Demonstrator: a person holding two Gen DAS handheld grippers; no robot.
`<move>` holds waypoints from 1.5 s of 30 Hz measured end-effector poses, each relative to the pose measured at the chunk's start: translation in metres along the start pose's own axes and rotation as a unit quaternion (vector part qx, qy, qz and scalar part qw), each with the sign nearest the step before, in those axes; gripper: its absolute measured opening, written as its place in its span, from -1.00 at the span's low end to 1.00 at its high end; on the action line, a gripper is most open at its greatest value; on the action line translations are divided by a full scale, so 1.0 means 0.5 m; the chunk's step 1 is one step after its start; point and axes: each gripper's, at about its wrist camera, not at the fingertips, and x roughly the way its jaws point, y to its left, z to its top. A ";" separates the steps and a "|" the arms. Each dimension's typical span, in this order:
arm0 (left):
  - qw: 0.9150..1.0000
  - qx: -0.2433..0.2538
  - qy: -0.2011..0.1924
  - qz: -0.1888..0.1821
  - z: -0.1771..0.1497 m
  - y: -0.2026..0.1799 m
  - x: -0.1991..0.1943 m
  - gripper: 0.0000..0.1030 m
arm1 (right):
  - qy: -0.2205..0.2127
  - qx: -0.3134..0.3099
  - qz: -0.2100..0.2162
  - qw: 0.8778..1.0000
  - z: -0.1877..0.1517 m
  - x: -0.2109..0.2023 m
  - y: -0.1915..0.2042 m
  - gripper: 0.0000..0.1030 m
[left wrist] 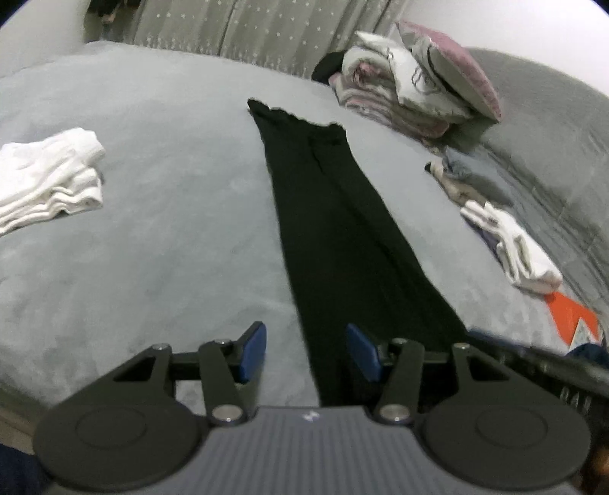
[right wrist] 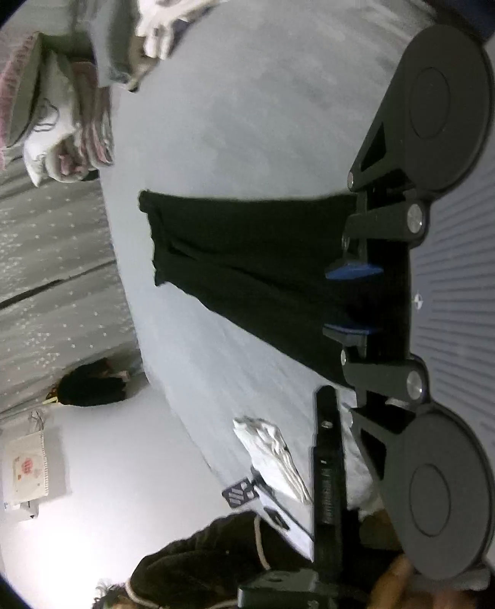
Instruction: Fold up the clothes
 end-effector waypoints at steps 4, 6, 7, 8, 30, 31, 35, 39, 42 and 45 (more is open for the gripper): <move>0.998 0.044 0.004 0.034 -0.011 -0.033 0.023 -0.12 | -0.007 -0.022 -0.003 1.000 0.053 0.024 -0.003 -0.50; 0.997 0.064 0.002 0.047 -0.020 -0.046 0.025 -0.12 | -0.001 -0.047 0.005 0.999 0.084 0.059 0.000 -0.50; 0.996 0.072 0.001 0.052 -0.023 -0.051 0.026 -0.12 | 0.006 -0.058 0.014 0.998 0.095 0.081 0.002 -0.50; 0.995 0.080 0.000 0.057 -0.026 -0.055 0.026 -0.13 | 0.017 -0.065 0.028 0.997 0.101 0.105 0.004 -0.50; 0.995 0.086 -0.005 0.052 -0.032 -0.051 0.017 -0.19 | 0.017 -0.089 -0.016 0.996 0.044 0.098 -0.028 -0.49; 0.995 0.083 -0.005 0.052 -0.032 -0.049 0.017 -0.20 | 0.018 -0.094 -0.021 0.995 0.042 0.095 -0.026 -0.48; 0.995 0.087 -0.011 0.052 -0.028 -0.050 0.015 -0.21 | 0.055 -0.096 -0.056 0.992 0.021 0.110 -0.040 -0.45; 0.995 0.087 -0.024 0.050 -0.024 -0.047 0.007 -0.23 | 0.016 -0.093 -0.051 0.994 0.026 0.065 -0.030 -0.26; 0.995 0.089 -0.017 0.053 -0.025 -0.049 0.015 -0.23 | 0.049 -0.092 -0.066 0.992 0.004 0.076 -0.039 -0.24; 0.992 0.111 -0.012 0.065 -0.031 -0.059 0.021 -0.26 | 0.049 -0.103 -0.069 0.991 -0.001 0.064 -0.031 -0.24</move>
